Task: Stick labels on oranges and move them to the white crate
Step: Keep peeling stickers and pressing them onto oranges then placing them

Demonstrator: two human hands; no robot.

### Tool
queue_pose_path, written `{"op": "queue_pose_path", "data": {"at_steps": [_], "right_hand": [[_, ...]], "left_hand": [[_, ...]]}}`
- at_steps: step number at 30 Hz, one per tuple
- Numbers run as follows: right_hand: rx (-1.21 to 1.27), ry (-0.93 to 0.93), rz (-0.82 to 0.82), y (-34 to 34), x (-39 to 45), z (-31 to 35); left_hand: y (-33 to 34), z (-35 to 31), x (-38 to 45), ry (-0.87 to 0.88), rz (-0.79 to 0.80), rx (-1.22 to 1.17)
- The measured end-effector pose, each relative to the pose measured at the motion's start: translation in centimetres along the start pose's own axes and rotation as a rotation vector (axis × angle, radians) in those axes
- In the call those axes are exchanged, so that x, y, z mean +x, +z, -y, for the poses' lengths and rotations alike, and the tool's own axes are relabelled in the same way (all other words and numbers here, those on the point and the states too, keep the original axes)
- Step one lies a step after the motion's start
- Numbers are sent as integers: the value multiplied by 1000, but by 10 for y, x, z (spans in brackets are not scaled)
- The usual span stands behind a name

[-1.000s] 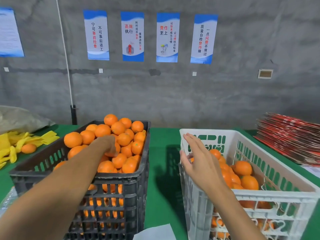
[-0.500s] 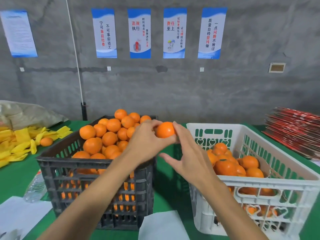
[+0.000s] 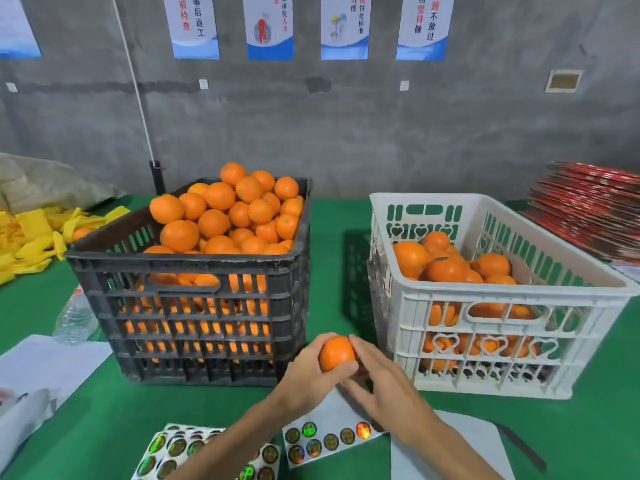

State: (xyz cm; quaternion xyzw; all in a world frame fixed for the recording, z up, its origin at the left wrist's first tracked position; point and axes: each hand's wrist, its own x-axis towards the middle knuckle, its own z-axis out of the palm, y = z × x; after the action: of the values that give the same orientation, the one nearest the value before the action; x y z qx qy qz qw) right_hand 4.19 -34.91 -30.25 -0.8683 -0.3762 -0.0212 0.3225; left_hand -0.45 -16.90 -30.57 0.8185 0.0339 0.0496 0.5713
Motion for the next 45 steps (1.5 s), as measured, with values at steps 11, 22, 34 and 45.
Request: {"op": "queue_pose_path", "data": {"at_steps": [11,22,34,45], "right_hand": [[-28,0,176,-2,-27,-46],[-168,-108,127,-4,-29,-41],[-146,-158,115,-3,-28,-41],[-129,-166,163,-5,-29,-42]], "left_hand": [[12,41,-1,-40,-94,85],[18,36,-11,104,2,411],[17,40,-10,196,16,522],[14,43,-11,190,-19,511]]}}
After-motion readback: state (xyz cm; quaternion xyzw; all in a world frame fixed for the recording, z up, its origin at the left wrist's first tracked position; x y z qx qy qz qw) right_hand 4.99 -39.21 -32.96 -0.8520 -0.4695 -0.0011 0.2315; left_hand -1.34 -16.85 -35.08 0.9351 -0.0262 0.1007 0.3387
